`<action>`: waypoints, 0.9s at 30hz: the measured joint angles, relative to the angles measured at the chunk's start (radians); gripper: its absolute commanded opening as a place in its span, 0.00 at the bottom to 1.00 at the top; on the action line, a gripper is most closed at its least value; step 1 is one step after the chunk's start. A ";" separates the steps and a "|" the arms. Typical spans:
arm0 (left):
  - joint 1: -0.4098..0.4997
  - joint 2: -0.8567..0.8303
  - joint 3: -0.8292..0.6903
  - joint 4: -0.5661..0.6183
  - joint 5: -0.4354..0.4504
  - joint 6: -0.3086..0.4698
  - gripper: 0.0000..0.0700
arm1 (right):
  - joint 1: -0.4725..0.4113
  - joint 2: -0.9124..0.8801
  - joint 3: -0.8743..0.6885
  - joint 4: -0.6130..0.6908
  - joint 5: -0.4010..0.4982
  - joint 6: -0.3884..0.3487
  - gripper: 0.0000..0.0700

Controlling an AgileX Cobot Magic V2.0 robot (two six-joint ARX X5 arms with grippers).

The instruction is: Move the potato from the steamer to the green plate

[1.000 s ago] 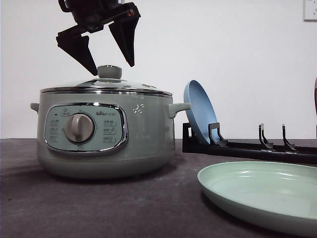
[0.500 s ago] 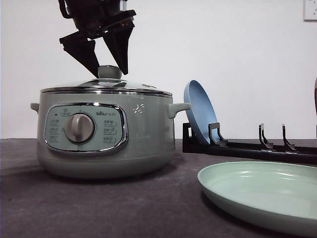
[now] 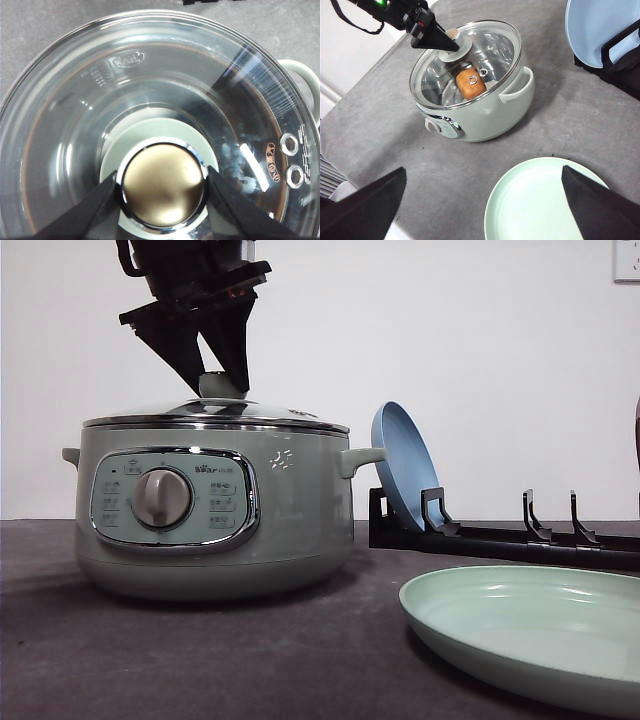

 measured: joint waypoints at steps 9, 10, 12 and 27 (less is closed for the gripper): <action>-0.001 0.021 0.120 -0.088 0.001 -0.012 0.00 | 0.000 0.000 0.000 -0.001 0.000 0.000 0.90; -0.002 0.021 0.152 -0.099 0.002 -0.014 0.00 | 0.000 0.000 0.000 -0.001 0.002 0.000 0.90; -0.002 0.021 0.215 -0.115 0.004 -0.019 0.00 | 0.000 0.000 0.000 -0.001 0.005 0.000 0.90; -0.001 0.021 0.372 -0.218 0.005 -0.020 0.00 | 0.000 0.000 0.000 -0.001 0.006 -0.001 0.90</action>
